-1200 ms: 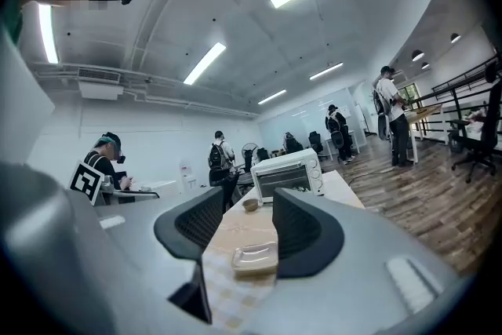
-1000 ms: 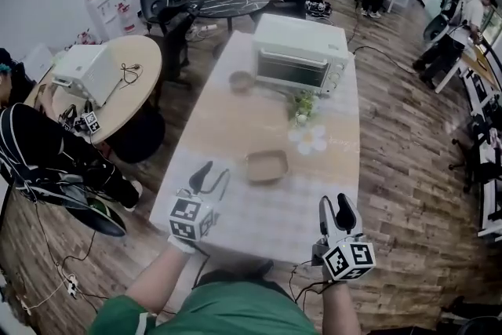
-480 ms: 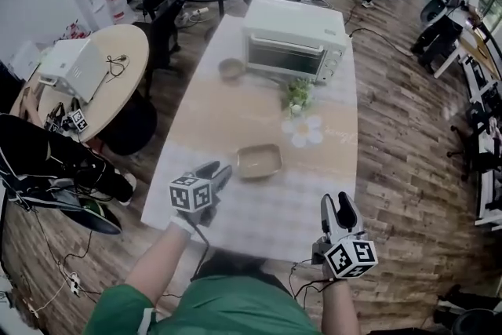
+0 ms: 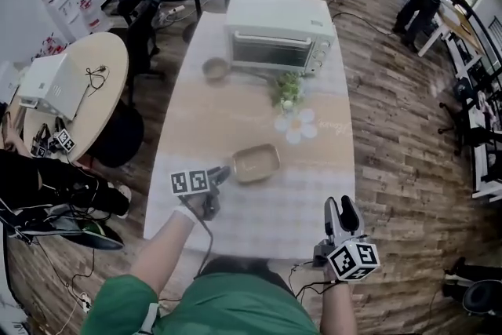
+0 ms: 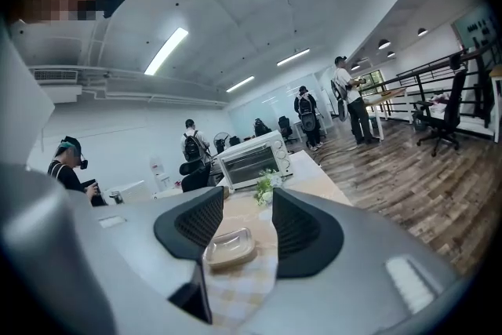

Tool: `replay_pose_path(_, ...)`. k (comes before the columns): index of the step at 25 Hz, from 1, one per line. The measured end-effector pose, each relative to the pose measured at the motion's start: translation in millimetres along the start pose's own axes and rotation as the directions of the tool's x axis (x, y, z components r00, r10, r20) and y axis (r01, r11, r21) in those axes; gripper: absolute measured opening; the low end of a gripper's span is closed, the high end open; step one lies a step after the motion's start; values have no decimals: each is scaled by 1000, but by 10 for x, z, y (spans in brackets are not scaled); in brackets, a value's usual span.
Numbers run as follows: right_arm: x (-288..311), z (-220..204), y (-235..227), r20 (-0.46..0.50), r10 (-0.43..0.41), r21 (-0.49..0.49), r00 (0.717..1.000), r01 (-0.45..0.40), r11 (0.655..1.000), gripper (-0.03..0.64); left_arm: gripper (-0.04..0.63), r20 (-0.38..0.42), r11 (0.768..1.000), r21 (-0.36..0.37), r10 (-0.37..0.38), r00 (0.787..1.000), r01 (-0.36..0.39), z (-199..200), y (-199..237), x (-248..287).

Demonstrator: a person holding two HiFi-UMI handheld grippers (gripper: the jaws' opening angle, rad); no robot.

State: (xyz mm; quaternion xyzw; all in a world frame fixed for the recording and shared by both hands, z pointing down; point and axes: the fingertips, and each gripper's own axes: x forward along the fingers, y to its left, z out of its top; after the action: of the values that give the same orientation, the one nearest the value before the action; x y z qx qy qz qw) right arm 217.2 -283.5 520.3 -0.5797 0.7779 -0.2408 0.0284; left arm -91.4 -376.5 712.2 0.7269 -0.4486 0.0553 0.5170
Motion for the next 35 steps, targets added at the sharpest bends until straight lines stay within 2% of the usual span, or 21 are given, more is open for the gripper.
replay_pose_path(2, -17, -29, 20, 6, -22, 19, 1000, 21, 1000, 196, 175, -13, 997, -71, -37, 999, 36, 11, 69, 69)
replay_pose_path(4, -32, -52, 32, 10, -45, 35, 999, 45, 998, 195, 169, -21, 993, -103, -62, 998, 59, 48, 115, 131)
replay_pose_path(9, -72, -110, 56, 16, -82, 43, 997, 81, 996, 195, 167, -64, 991, -113, -72, 995, 65, -10, 254, 247)
replay_pose_path(15, -112, -175, 157, 26, -90, 41, 996, 89, 995, 195, 163, -103, 983, -138, -136, 985, 121, -106, 178, 350)
replay_pose_path(20, -165, -248, 162, 18, -107, 50, 994, 106, 993, 195, 138, -109, 984, -161, -99, 989, 81, -138, 292, 463)
replay_pose_path(28, -248, -273, 155, 15, -125, 64, 992, 124, 990, 195, 97, -122, 980, -185, -91, 988, 67, -183, 336, 543)
replay_pose_path(35, -232, -274, 197, 12, -101, 71, 995, 100, 992, 195, 60, -143, 983, -168, -97, 985, 73, -231, 271, 574)
